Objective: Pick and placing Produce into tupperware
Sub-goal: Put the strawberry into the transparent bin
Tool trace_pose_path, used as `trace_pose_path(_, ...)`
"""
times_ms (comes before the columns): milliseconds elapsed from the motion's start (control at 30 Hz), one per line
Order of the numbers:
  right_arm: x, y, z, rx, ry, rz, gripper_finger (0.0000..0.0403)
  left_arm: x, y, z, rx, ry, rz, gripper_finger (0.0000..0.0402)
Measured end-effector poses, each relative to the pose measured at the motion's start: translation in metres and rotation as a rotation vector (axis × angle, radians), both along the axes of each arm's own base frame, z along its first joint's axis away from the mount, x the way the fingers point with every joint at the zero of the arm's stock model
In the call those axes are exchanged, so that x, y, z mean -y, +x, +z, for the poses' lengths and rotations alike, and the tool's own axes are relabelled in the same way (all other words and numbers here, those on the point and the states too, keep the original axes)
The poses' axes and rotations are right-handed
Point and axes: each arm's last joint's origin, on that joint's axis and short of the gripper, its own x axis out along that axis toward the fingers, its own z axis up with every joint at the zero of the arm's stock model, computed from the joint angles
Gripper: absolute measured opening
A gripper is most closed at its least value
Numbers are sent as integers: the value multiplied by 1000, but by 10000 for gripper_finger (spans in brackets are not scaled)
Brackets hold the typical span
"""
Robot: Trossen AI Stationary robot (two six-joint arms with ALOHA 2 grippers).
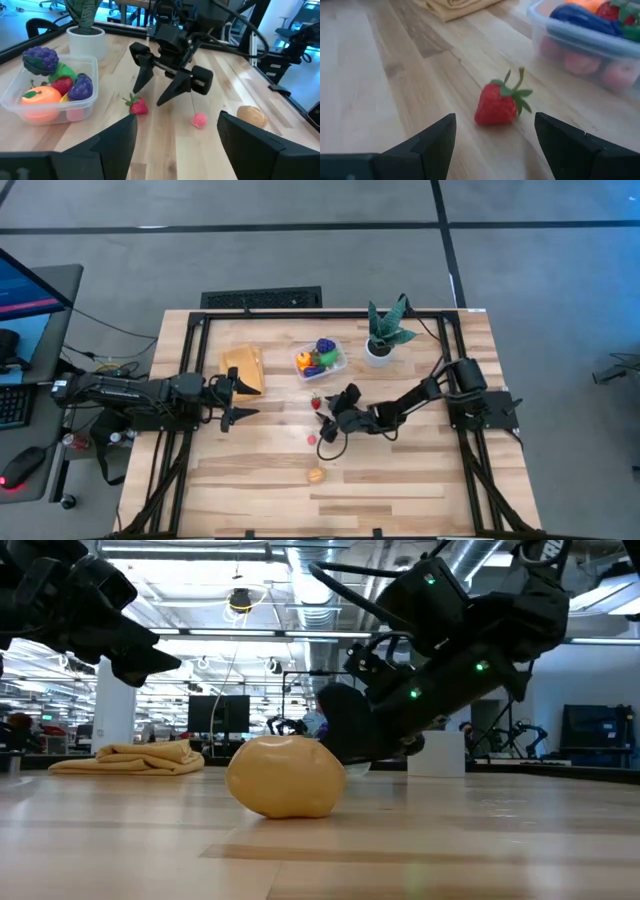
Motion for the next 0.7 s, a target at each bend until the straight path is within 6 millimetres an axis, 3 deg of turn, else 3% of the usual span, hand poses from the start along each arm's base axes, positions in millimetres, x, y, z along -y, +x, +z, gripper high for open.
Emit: trace_pose_path(700, 25, 19, 11, 23, 78, 22, 265, 0, 0, 0, 0, 6, 4, 265)
